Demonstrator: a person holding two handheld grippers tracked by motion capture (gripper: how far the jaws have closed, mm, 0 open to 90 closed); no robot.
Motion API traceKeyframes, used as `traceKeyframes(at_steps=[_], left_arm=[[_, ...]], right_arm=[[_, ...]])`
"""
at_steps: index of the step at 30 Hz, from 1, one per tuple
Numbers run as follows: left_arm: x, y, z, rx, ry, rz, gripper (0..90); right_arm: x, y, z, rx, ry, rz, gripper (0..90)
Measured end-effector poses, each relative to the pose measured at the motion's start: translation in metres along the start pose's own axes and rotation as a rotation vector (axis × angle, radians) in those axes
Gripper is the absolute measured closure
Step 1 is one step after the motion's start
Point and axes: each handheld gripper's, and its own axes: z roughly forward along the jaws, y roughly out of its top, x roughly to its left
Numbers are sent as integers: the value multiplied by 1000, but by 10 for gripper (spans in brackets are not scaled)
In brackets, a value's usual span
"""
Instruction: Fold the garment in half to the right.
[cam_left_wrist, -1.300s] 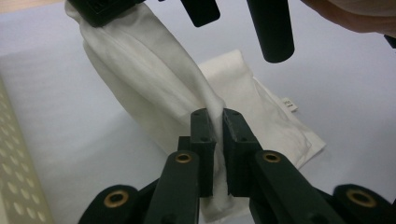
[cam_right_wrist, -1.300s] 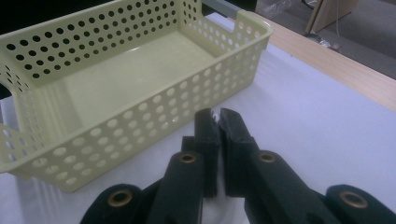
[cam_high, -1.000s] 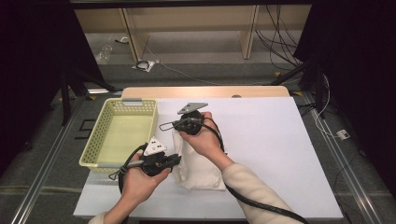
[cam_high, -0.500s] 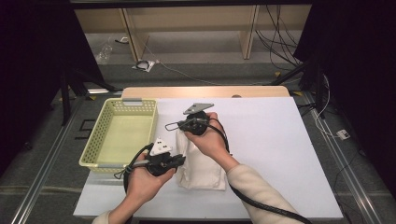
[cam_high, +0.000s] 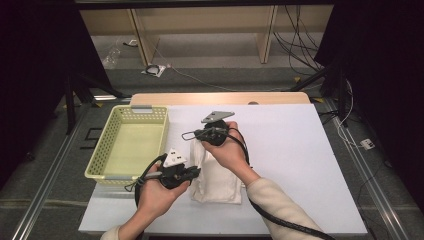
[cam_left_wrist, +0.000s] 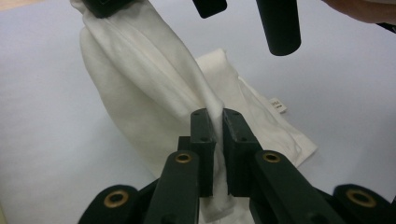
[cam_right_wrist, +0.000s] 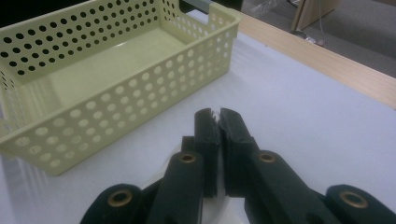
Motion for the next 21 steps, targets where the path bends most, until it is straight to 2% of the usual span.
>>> traceKeyframes(at_steps=[21], left_arm=[[-8,4,6,-6,-4,24,832]], right_arm=[[-8,-6,-9,-28,0,32,870]])
